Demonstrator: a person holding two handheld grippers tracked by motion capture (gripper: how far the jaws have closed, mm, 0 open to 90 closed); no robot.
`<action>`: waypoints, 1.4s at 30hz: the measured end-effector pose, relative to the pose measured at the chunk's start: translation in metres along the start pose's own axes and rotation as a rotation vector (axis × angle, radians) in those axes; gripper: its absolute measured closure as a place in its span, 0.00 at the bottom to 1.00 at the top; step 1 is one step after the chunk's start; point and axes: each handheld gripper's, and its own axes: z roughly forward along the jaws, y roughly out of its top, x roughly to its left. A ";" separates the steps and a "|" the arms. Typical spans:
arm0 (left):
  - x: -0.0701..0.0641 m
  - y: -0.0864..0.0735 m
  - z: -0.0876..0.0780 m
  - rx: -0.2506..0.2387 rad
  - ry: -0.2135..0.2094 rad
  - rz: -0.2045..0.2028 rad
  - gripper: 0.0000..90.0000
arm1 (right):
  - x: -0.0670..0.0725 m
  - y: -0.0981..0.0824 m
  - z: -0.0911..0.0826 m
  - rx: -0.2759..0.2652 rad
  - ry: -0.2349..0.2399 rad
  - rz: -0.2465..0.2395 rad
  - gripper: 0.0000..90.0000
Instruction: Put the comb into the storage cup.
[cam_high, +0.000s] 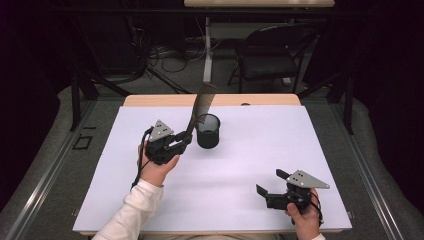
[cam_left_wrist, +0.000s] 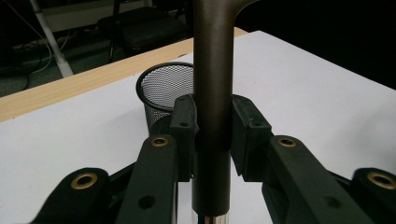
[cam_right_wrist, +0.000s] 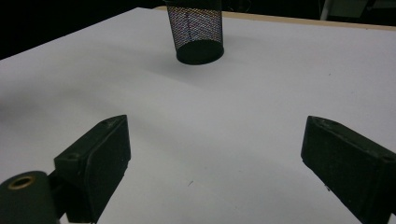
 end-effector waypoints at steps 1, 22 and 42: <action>0.000 -0.001 0.000 -0.001 0.001 0.000 0.81 | 0.001 0.000 0.000 0.005 0.000 0.004 0.09; -0.001 -0.008 -0.001 -0.054 -0.003 0.001 0.81 | 0.003 0.007 0.010 0.057 0.003 0.044 0.07; -0.003 -0.011 0.001 -0.047 -0.006 0.006 0.81 | 0.004 0.027 0.016 0.068 0.007 0.045 0.07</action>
